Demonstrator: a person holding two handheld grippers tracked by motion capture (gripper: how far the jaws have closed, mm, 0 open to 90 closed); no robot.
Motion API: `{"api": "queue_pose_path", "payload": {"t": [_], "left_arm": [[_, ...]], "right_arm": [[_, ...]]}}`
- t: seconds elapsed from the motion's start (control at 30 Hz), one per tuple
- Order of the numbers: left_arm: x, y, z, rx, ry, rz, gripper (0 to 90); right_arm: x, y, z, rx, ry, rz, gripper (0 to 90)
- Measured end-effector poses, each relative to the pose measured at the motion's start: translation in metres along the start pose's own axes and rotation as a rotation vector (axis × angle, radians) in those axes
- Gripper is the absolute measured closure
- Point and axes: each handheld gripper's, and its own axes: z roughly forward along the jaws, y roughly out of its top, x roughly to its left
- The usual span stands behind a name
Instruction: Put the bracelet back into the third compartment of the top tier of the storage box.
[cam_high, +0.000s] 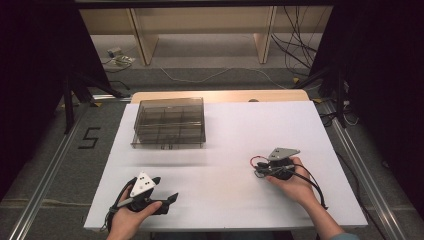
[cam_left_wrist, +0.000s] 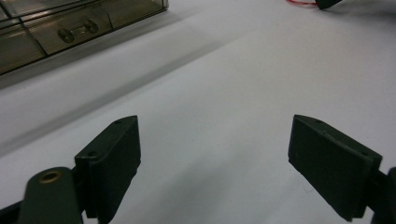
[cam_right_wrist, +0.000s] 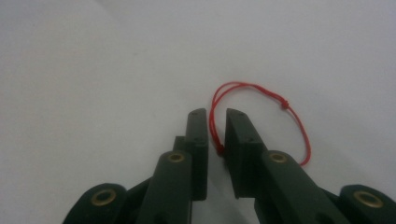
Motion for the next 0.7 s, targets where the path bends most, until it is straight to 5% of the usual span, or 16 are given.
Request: {"api": "queue_pose_path", "payload": {"t": [0.4, 0.7], "left_arm": [[0.0005, -0.0007, 0.0007, 0.001, 0.004, 0.003, 16.9], [0.0018, -0.0007, -0.0004, -0.005, 0.014, 0.002, 17.1]], "right_arm": [[-0.0025, 0.0004, 0.0017, 0.002, 0.028, 0.001, 88.3], [-0.0028, 0.0042, -0.0064, -0.057, 0.025, 0.013, 88.5]]}}
